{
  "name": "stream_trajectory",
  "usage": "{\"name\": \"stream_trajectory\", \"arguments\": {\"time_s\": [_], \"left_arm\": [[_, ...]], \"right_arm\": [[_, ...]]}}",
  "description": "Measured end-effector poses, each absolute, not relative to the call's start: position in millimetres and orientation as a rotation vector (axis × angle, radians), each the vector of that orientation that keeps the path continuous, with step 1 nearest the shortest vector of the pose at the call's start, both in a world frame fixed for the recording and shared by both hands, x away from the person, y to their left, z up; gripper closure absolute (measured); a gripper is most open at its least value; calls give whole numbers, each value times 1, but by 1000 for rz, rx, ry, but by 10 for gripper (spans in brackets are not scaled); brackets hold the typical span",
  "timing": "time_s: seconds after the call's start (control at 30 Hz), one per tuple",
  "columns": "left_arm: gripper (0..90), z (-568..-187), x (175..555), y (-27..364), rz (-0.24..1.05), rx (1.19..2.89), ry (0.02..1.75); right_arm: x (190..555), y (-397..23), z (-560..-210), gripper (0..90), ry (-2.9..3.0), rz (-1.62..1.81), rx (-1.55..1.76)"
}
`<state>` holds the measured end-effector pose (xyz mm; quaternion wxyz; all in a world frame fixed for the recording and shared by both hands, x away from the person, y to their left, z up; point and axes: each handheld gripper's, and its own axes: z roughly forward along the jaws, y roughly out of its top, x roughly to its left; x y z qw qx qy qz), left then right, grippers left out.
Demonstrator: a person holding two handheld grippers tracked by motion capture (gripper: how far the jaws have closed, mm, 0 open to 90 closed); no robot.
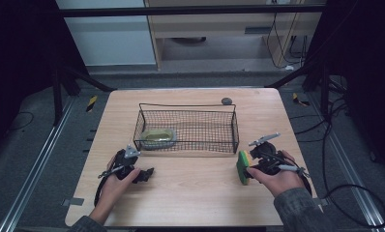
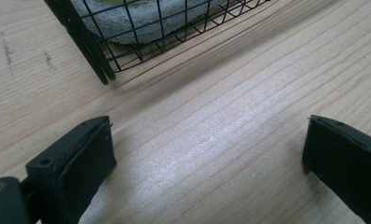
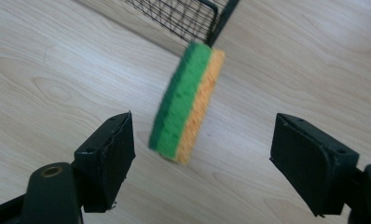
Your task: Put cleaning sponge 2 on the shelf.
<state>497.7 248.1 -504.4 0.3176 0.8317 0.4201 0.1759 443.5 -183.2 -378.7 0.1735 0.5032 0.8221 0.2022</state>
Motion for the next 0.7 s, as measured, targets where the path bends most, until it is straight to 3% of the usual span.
{"name": "stream_trajectory", "arguments": {"time_s": [0.43,0.57,0.7], "left_arm": [[0,-506,498,249,468,2174,1092],[0,-507,499,249,466,2172,1088],[0,-507,498,250,467,2169,1088]], "right_arm": [[483,-163,-402,260,2368,474,1469],[487,-162,-415,335,2398,457,1495],[488,-163,-417,541,2417,455,1490]]}}
